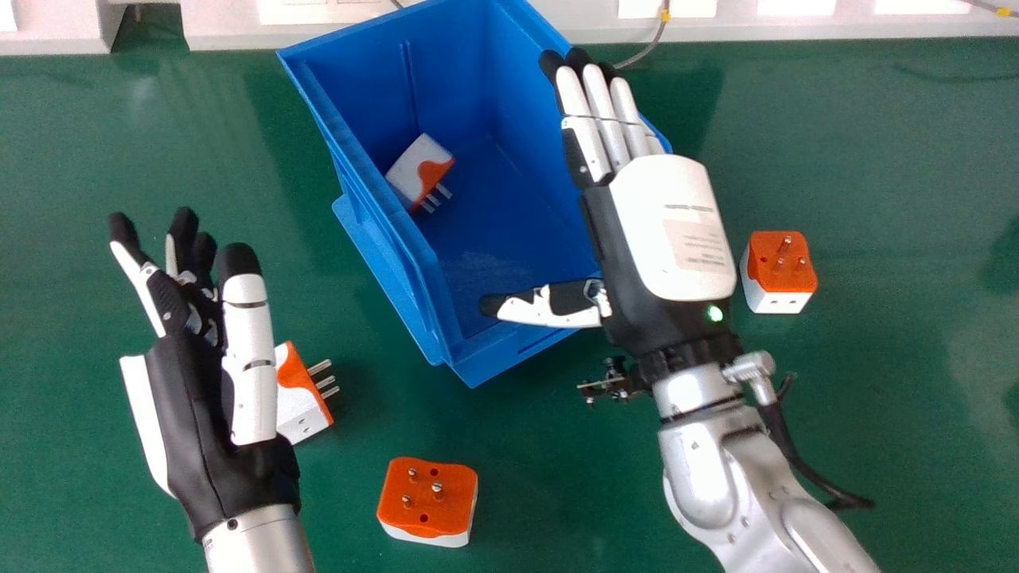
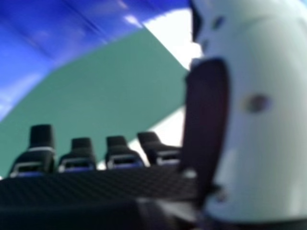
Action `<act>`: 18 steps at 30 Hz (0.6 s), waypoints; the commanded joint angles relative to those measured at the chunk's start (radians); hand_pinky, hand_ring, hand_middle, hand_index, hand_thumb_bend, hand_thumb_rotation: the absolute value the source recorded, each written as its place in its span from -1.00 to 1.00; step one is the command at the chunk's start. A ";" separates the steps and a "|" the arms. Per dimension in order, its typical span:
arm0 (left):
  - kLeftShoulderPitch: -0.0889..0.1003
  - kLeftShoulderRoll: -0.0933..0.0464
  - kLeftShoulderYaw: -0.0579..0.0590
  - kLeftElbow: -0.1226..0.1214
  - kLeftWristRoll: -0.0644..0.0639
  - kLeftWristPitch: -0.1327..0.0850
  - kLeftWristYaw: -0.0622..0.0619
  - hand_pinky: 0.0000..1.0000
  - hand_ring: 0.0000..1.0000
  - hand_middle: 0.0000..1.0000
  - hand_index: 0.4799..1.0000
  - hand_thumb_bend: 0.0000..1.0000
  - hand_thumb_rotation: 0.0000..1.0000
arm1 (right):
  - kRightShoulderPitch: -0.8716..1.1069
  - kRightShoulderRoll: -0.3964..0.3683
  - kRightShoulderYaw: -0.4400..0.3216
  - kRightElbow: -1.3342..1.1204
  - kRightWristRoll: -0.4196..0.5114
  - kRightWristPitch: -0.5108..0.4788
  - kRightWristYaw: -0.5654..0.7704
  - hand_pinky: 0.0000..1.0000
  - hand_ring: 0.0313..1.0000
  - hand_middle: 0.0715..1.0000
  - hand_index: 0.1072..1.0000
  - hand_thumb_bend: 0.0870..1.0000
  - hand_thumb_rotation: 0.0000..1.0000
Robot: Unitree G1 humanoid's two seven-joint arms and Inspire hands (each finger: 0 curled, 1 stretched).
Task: Pick all objects and put in blue box
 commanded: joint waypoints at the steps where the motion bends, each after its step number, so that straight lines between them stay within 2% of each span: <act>1: 0.014 -0.078 -0.010 -0.032 0.003 -0.012 -0.003 0.89 0.94 0.95 0.89 -0.04 0.44 | 0.036 -0.021 -0.010 -0.065 0.018 -0.085 -0.031 0.58 0.88 0.95 0.94 0.68 -0.19; 4: 0.016 -0.079 -0.009 -0.037 0.008 -0.005 0.000 0.89 0.94 0.95 0.88 -0.02 0.45 | 0.092 -0.066 -0.009 -0.132 0.046 -0.121 0.066 0.43 0.68 0.77 0.85 0.71 0.12; 6: 0.018 -0.078 -0.010 -0.041 0.014 0.001 0.002 0.88 0.93 0.94 0.87 -0.01 0.46 | 0.146 -0.113 -0.004 -0.226 0.101 -0.094 0.242 0.39 0.65 0.74 0.86 0.72 0.29; 10: 0.020 -0.077 -0.012 -0.045 0.010 0.001 -0.001 0.88 0.94 0.94 0.87 -0.03 0.46 | 0.228 -0.188 0.007 -0.420 0.150 0.027 0.572 0.35 0.53 0.68 0.87 0.73 0.26; 12: 0.019 -0.077 -0.011 -0.046 0.013 0.003 0.001 0.88 0.93 0.94 0.86 -0.02 0.45 | 0.244 -0.198 0.010 -0.480 0.140 0.089 0.678 0.25 0.45 0.59 0.80 0.71 0.18; 15: 0.020 -0.078 -0.011 -0.047 0.008 0.007 0.000 0.88 0.94 0.95 0.87 0.01 0.45 | 0.252 -0.206 0.027 -0.557 0.116 0.203 0.853 0.30 0.51 0.62 0.81 0.62 0.19; 18: 0.021 -0.079 -0.013 -0.048 0.007 0.009 -0.001 0.88 0.94 0.95 0.88 0.04 0.45 | 0.240 -0.200 0.056 -0.563 0.077 0.263 0.944 0.29 0.53 0.62 0.76 0.60 0.13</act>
